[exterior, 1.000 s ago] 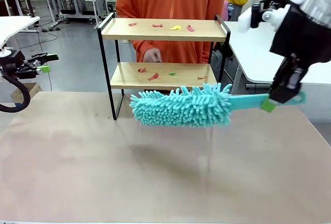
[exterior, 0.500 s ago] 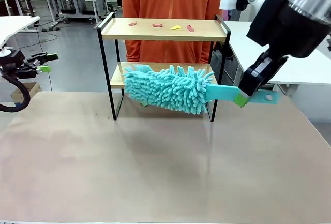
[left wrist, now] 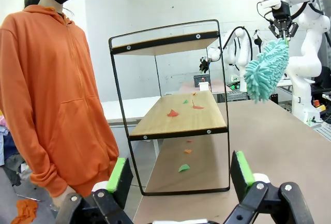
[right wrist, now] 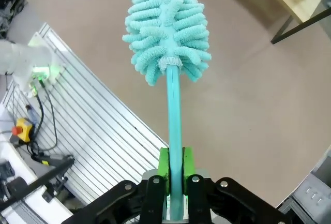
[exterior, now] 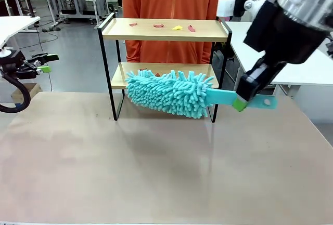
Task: Clean the shelf.
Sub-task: Clean the specific section of the Shelf indicated by the human with the Duster.
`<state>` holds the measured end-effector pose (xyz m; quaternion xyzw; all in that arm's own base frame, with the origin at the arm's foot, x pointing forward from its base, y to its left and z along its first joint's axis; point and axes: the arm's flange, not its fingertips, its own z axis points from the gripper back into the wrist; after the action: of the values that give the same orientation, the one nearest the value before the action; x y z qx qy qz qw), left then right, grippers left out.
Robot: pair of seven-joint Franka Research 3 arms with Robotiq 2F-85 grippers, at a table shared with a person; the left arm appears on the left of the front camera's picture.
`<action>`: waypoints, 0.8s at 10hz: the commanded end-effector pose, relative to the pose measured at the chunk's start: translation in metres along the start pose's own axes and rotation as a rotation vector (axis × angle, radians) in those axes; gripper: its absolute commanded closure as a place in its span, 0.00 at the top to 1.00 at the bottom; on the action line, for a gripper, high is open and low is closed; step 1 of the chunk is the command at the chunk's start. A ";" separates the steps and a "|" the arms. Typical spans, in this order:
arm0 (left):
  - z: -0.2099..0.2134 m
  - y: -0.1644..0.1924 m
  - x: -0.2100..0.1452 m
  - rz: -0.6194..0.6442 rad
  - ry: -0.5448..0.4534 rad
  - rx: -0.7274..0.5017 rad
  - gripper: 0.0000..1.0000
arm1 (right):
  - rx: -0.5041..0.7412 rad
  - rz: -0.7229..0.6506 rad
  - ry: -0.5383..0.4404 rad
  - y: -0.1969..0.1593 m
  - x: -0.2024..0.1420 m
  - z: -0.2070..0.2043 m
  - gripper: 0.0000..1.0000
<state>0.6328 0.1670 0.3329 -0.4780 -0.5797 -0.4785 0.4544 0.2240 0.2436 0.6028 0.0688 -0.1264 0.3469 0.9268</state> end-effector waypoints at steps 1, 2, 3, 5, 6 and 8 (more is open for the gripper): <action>0.000 -0.001 0.001 -0.015 0.003 -0.001 1.00 | -0.082 -0.169 -0.042 0.042 0.025 -0.019 0.13; 0.000 -0.001 0.001 -0.015 0.003 -0.001 1.00 | -0.083 -0.221 -0.074 0.054 0.033 -0.027 0.13; 0.000 -0.001 0.001 -0.015 0.003 -0.001 1.00 | -0.090 -0.248 -0.122 0.067 0.040 -0.032 0.13; 0.000 -0.001 0.001 -0.015 0.003 -0.001 1.00 | -0.065 -0.323 -0.200 0.086 0.057 -0.041 0.13; 0.000 -0.001 0.001 -0.015 0.003 -0.001 1.00 | -0.084 -0.370 -0.245 0.094 0.068 -0.047 0.13; 0.000 -0.001 0.001 -0.015 0.003 -0.001 1.00 | -0.063 -0.450 -0.256 0.108 0.094 -0.063 0.13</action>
<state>0.6328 0.1670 0.3328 -0.4780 -0.5797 -0.4784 0.4544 0.2222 0.3753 0.5745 0.1106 -0.2209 0.1462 0.9579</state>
